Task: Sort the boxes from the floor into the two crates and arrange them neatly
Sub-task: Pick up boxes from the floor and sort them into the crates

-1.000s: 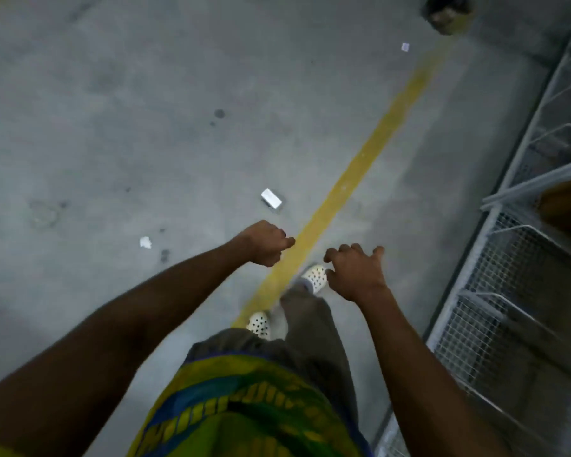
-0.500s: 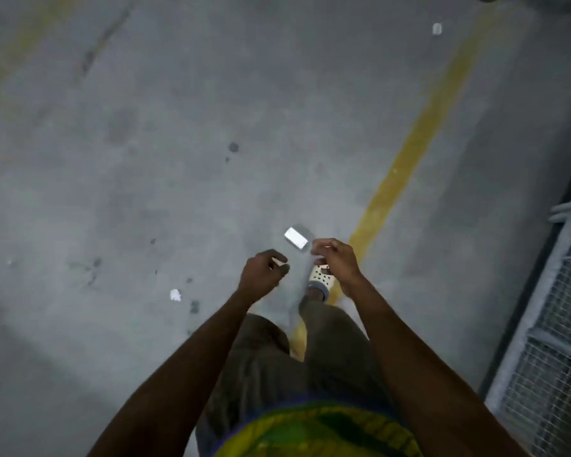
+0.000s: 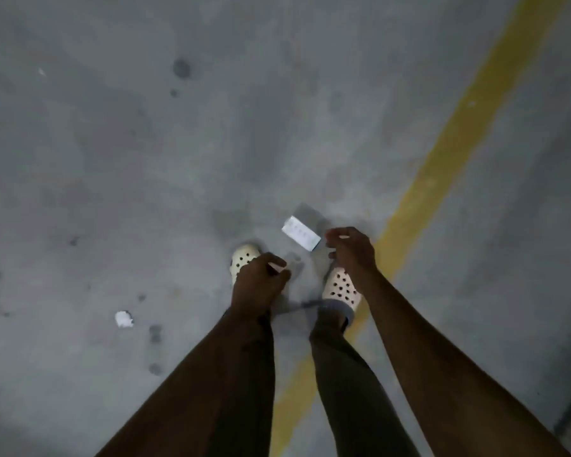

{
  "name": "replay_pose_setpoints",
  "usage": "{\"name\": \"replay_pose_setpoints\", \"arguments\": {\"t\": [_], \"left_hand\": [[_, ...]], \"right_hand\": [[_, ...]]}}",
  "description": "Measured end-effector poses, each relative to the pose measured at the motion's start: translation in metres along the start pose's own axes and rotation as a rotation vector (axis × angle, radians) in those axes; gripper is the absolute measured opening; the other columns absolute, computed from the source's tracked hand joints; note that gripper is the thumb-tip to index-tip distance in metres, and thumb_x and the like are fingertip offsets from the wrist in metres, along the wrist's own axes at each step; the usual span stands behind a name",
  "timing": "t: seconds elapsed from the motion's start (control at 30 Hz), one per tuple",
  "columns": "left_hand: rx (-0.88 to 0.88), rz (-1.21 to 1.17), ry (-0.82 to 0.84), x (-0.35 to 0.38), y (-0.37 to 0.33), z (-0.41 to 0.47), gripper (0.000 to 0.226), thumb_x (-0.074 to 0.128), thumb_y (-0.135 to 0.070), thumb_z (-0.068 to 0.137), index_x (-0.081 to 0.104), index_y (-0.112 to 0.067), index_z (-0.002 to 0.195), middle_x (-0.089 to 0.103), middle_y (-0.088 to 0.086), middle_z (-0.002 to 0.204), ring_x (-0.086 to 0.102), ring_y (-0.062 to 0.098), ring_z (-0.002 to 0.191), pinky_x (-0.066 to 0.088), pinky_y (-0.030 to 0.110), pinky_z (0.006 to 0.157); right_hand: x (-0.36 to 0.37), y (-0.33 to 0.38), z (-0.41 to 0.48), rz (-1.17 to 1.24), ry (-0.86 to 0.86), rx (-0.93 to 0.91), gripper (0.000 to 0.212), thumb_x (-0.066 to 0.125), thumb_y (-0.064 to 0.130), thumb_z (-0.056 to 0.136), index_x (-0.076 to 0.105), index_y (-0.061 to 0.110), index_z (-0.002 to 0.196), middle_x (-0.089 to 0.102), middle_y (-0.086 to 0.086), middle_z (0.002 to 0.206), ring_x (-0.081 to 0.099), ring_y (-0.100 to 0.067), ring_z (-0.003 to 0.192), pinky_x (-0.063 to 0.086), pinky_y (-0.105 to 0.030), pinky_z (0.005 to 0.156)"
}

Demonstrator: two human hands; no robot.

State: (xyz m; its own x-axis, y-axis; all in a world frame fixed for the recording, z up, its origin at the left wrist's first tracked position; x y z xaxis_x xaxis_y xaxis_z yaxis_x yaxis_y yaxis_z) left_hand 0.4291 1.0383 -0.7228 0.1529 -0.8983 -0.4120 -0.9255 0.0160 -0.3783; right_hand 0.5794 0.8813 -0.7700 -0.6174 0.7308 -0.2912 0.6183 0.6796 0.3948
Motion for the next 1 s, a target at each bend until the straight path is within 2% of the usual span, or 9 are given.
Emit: {"name": "replay_pose_setpoints", "arguments": {"t": [0.07, 0.17, 0.27, 0.4, 0.57, 0.67, 0.77, 0.9, 1.0], "left_hand": [[-0.055, 0.0, -0.003, 0.031, 0.025, 0.071, 0.022, 0.075, -0.028, 0.088, 0.069, -0.019, 0.107, 0.069, -0.006, 0.072, 0.065, 0.011, 0.06, 0.055, 0.03, 0.069], [-0.243, -0.207, -0.007, 0.072, 0.059, 0.157, 0.052, 0.074, -0.02, 0.086, 0.052, -0.018, 0.134, 0.072, 0.012, 0.096, 0.069, 0.025, 0.073, 0.058, 0.038, 0.065], [-0.209, -0.143, -0.037, 0.106, 0.082, 0.215, 0.079, 0.066, -0.017, 0.077, 0.036, -0.026, 0.149, 0.053, 0.018, 0.134, 0.06, 0.038, 0.113, 0.054, 0.052, 0.096], [-0.078, 0.001, -0.029, 0.124, 0.071, 0.213, 0.066, 0.061, -0.002, 0.082, 0.045, -0.013, 0.145, 0.049, 0.012, 0.14, 0.05, 0.029, 0.127, 0.044, 0.035, 0.105], [0.023, 0.011, -0.063, 0.084, 0.025, 0.125, 0.065, 0.061, -0.004, 0.073, 0.052, -0.005, 0.137, 0.057, 0.014, 0.134, 0.058, 0.033, 0.119, 0.046, 0.035, 0.102], [0.078, 0.015, -0.075, 0.033, -0.027, 0.041, 0.064, 0.058, 0.003, 0.077, 0.056, -0.014, 0.138, 0.06, 0.008, 0.136, 0.059, 0.025, 0.12, 0.038, 0.009, 0.091], [0.169, 0.065, -0.064, -0.03, -0.087, -0.049, 0.062, 0.047, -0.019, 0.071, 0.063, -0.03, 0.13, 0.065, -0.003, 0.132, 0.063, 0.019, 0.114, 0.045, 0.019, 0.095], [0.276, 0.03, 0.041, -0.092, -0.164, -0.158, 0.045, 0.053, -0.015, 0.08, 0.07, -0.021, 0.121, 0.071, 0.003, 0.125, 0.065, 0.026, 0.115, 0.049, 0.034, 0.103], [0.356, 0.016, 0.123, -0.128, -0.205, -0.227, 0.041, 0.058, -0.026, 0.081, 0.067, -0.023, 0.122, 0.071, 0.006, 0.122, 0.067, 0.031, 0.11, 0.055, 0.049, 0.094]], "right_hand": [[0.027, -0.024, 0.065, -0.273, 0.004, -0.09, 0.029, 0.076, 0.041, 0.081, 0.07, 0.024, 0.105, 0.074, -0.007, 0.113, 0.069, -0.029, 0.102, 0.055, -0.044, 0.093], [0.068, -0.059, 0.126, -0.597, 0.049, -0.234, 0.076, 0.088, 0.041, 0.073, 0.05, 0.022, 0.136, 0.056, -0.009, 0.133, 0.054, -0.032, 0.124, 0.05, -0.047, 0.097], [0.099, -0.097, 0.168, -0.94, -0.001, -0.315, 0.109, 0.09, 0.055, 0.062, 0.03, 0.029, 0.149, 0.041, -0.009, 0.142, 0.044, -0.033, 0.129, 0.045, -0.053, 0.096], [0.103, -0.107, 0.177, -0.912, -0.131, -0.38, 0.084, 0.086, 0.042, 0.072, 0.045, 0.019, 0.142, 0.052, -0.009, 0.132, 0.053, -0.033, 0.121, 0.048, -0.046, 0.086], [0.058, -0.071, 0.087, -0.648, -0.137, -0.351, 0.067, 0.085, 0.027, 0.069, 0.054, 0.016, 0.128, 0.054, -0.009, 0.124, 0.055, -0.034, 0.114, 0.052, -0.045, 0.079], [0.016, -0.027, -0.007, -0.529, -0.16, -0.345, 0.063, 0.081, 0.027, 0.071, 0.055, 0.02, 0.129, 0.054, -0.007, 0.124, 0.055, -0.033, 0.115, 0.052, -0.045, 0.083], [-0.028, 0.029, -0.117, -0.487, -0.168, -0.378, 0.066, 0.083, 0.029, 0.071, 0.056, 0.015, 0.13, 0.057, -0.011, 0.121, 0.056, -0.034, 0.113, 0.055, -0.047, 0.085], [-0.083, 0.089, -0.241, -0.482, -0.204, -0.374, 0.071, 0.07, 0.049, 0.063, 0.061, 0.012, 0.123, 0.063, -0.012, 0.116, 0.057, -0.037, 0.112, 0.053, -0.044, 0.087], [-0.12, 0.127, -0.332, -0.391, -0.291, -0.407, 0.075, 0.087, 0.04, 0.069, 0.058, 0.012, 0.133, 0.064, -0.013, 0.124, 0.058, -0.036, 0.116, 0.047, -0.037, 0.093]]}}
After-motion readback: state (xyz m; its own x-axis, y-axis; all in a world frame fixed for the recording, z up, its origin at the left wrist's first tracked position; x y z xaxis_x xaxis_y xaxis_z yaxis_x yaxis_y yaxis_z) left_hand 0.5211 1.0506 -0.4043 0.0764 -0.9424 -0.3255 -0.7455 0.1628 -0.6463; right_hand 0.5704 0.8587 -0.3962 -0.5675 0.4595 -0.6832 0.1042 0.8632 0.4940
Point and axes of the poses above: each hand's wrist, its own z-axis towards the middle knuckle, its own x-axis out of the palm, y = z × x, the point moved 7 cm from there along z, towards the middle knuckle
